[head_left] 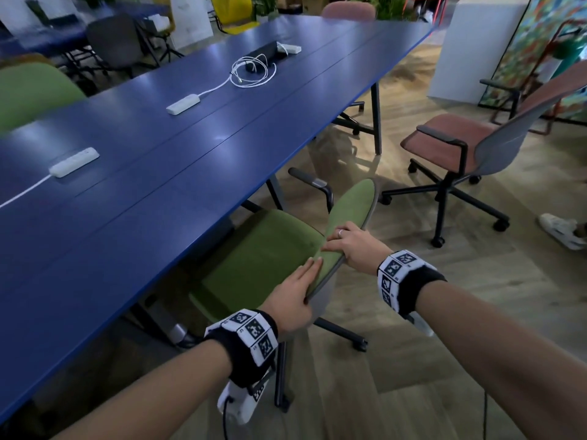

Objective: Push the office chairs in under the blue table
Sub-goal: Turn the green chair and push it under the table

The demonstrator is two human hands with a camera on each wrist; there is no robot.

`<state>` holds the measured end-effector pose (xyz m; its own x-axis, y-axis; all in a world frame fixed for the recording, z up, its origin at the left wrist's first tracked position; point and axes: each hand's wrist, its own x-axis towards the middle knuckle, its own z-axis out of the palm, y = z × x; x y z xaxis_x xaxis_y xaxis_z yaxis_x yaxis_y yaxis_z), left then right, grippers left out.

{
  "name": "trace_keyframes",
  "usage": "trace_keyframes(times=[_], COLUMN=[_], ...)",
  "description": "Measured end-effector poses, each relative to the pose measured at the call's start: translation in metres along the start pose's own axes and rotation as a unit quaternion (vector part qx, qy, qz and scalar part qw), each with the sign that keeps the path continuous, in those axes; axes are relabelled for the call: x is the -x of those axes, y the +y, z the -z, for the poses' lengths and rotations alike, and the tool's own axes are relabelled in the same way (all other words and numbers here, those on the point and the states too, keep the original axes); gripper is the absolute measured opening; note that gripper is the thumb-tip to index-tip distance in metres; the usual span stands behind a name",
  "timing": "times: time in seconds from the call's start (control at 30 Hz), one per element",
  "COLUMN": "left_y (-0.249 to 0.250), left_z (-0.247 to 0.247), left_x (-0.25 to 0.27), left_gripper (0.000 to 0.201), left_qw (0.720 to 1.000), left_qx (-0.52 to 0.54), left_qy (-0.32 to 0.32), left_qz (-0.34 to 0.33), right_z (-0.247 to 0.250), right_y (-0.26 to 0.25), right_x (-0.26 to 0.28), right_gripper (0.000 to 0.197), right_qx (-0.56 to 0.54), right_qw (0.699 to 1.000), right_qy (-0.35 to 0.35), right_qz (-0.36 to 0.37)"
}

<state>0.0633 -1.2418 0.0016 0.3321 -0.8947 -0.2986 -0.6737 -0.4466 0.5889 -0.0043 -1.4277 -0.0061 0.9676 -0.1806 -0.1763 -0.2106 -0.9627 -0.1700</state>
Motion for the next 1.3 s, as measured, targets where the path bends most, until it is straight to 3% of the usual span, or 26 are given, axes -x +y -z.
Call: trace_keyframes(times=[0.4, 0.6, 0.97, 1.3], left_y=[-0.002, -0.005, -0.001, 0.057], left_z=[-0.006, -0.007, -0.009, -0.019], left_x=[0.0, -0.001, -0.008, -0.051], left_gripper=[0.082, 0.083, 0.077, 0.066], left_qw=[1.0, 1.0, 0.998, 0.987], left_qx=[-0.006, -0.014, -0.035, -0.107], left_qy=[0.003, 0.0, 0.044, 0.087], left_qz=[-0.027, -0.02, -0.005, -0.087], right_z=[-0.001, -0.005, -0.015, -0.01], right_y=[-0.002, -0.021, -0.035, -0.009], right_x=[0.007, 0.02, 0.052, 0.105], right_gripper=[0.046, 0.041, 0.058, 0.057], right_qx=[0.032, 0.031, -0.012, -0.082], right_qw=[0.999, 0.997, 0.994, 0.973], right_qy=[0.017, 0.052, 0.089, 0.152], right_qz=[0.006, -0.04, -0.064, -0.151])
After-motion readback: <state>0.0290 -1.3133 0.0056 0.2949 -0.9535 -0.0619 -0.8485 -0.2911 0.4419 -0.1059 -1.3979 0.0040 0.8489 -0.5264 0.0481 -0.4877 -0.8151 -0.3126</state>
